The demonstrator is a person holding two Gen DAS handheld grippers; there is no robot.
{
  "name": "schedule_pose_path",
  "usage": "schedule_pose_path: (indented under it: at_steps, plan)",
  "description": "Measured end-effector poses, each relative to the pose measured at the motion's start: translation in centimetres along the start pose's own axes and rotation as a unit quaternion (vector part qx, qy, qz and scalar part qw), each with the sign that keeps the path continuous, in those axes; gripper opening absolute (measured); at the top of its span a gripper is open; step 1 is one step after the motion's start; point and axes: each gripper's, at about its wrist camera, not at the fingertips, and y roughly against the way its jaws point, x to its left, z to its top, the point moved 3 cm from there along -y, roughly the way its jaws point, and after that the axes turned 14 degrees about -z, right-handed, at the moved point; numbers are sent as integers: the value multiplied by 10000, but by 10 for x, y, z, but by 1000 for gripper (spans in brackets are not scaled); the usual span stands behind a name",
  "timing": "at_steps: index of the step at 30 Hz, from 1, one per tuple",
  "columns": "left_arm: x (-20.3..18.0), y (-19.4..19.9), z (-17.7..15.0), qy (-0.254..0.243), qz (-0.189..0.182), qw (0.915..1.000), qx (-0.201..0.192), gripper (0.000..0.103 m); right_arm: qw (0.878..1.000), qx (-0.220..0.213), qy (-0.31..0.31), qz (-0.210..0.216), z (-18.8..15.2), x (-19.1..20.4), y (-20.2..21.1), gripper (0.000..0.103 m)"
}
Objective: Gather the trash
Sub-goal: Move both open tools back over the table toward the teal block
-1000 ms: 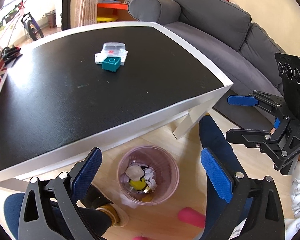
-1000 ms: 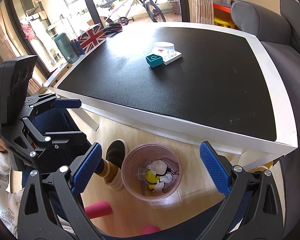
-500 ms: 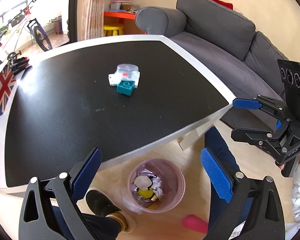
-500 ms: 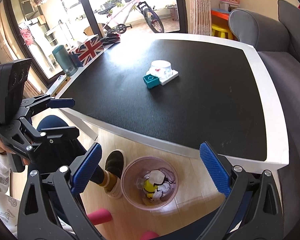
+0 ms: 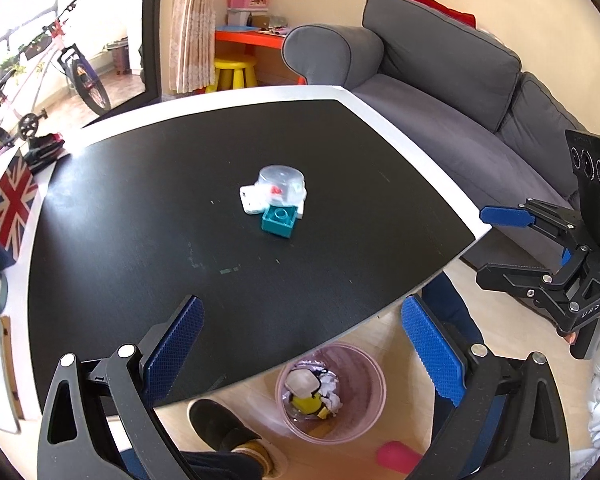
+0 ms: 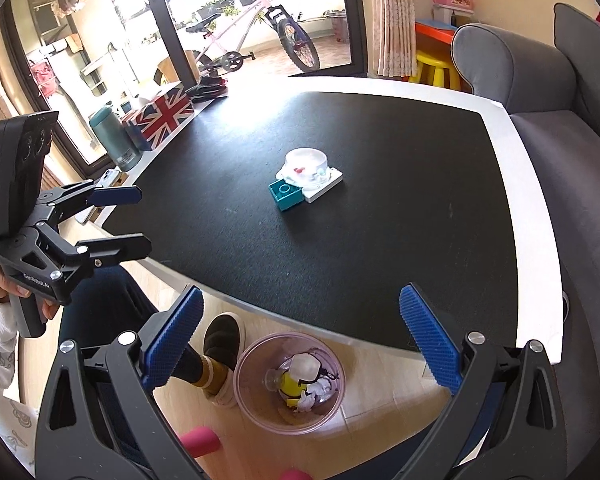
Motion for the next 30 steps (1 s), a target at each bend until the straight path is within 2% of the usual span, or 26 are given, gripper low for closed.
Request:
schedule_pose_path:
  at_steps: [15,30]
  plan:
    - [31,-33,44,15,23,9998,182,95,9999,90,-81,-80,38,-15,-23,97]
    - [54,-98,59,-35,14,9979,654,95,9993,278,-236,-93,43,-32,-44,97]
